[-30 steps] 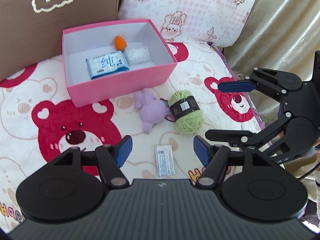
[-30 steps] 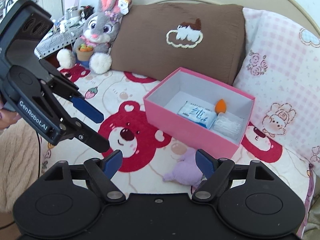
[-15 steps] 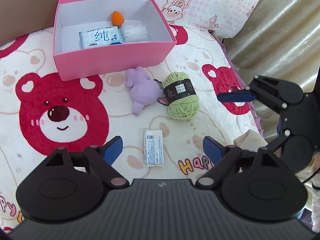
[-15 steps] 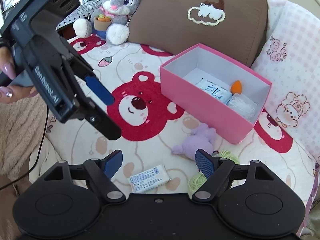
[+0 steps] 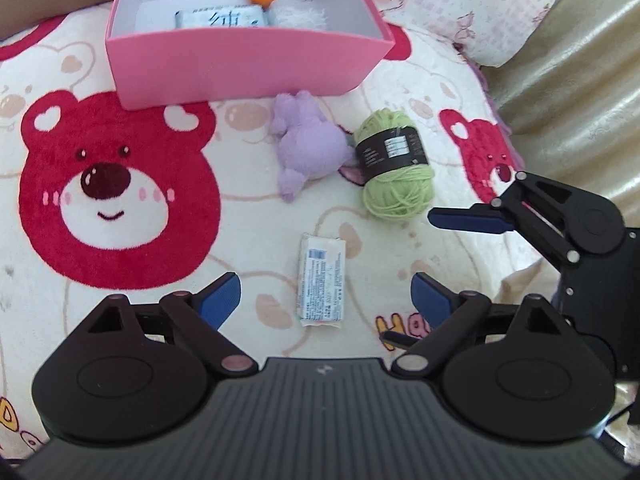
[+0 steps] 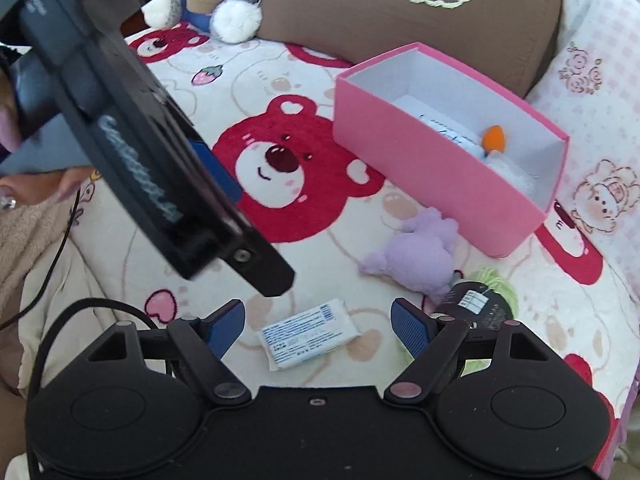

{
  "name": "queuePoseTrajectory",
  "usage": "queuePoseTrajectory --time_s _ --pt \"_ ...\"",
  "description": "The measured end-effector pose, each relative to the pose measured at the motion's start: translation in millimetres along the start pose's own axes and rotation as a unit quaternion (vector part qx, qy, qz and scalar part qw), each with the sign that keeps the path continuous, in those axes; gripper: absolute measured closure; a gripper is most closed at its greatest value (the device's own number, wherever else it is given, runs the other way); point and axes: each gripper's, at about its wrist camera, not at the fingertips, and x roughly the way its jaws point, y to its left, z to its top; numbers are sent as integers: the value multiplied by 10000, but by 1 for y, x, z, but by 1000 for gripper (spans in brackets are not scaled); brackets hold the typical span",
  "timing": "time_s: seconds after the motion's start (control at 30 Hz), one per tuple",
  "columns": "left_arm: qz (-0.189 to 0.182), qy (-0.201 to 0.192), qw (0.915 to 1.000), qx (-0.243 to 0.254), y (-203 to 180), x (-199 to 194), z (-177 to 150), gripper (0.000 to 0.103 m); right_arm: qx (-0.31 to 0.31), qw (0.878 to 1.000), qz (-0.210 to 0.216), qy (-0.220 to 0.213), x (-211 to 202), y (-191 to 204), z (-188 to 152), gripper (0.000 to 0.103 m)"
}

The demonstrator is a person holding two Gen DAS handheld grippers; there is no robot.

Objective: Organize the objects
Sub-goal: 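Lower the open left gripper over the white wrapped packet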

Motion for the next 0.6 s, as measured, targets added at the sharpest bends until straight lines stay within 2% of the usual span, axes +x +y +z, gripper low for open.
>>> queuePoseTrajectory --time_s 0.23,0.43,0.5,0.6 --pt "-140 265 9987 -408 10 28 -12 10 -283 9991 57 323 27 8 -9 19" --pt "-475 439 9937 -916 17 51 -21 10 -490 9970 291 533 50 10 -13 19" --pt "-654 569 9895 -1156 22 61 -24 12 -687 9955 180 629 57 14 -12 20" --pt "-724 759 9839 -1447 26 79 -26 14 -1143 9911 -26 685 67 22 -11 20"
